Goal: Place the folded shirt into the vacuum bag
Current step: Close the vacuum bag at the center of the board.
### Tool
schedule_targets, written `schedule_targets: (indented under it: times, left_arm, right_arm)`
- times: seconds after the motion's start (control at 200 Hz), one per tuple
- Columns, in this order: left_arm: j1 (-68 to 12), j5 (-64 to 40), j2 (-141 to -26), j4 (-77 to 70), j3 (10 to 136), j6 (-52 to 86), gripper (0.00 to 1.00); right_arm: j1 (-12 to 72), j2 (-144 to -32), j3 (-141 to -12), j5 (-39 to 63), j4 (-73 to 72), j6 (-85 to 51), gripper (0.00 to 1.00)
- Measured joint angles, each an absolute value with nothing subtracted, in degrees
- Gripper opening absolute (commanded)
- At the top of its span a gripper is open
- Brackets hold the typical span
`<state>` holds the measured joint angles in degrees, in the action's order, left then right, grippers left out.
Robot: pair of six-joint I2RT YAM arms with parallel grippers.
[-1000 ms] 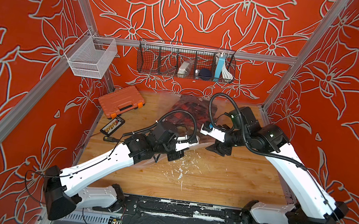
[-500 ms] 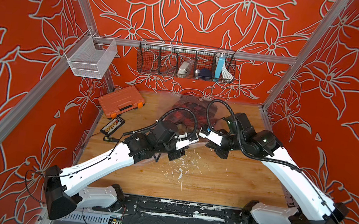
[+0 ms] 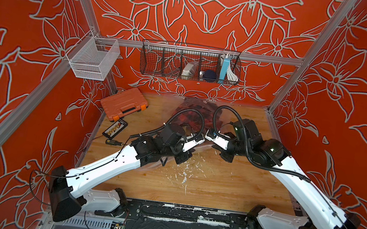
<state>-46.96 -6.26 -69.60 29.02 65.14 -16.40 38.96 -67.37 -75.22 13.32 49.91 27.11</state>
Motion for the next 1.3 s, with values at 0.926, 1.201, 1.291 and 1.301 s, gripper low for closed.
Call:
schedule_targets:
  times: [0.926, 1.201, 1.291, 1.301]
  left_arm:
    - [-47.35, -3.46, -72.14, 33.41, 69.3, -16.53, 0.09]
    - [-47.35, -3.49, -72.2, 32.18, 68.97, -16.51, 0.06]
    - [-47.35, -3.49, -72.18, 31.2, 68.2, -16.45, 0.05]
    - [-47.35, -3.51, -72.18, 31.11, 68.1, -16.45, 0.05]
  right_arm:
    - [28.38, -65.58, -74.98, 16.53, 48.36, 24.62, 0.0]
    - [24.64, -65.71, -74.98, 16.91, 46.28, 19.88, 0.0]
    - [23.4, -66.19, -74.98, 17.26, 45.82, 18.06, 0.0]
    - [23.27, -66.28, -74.98, 17.26, 45.78, 17.85, 0.0]
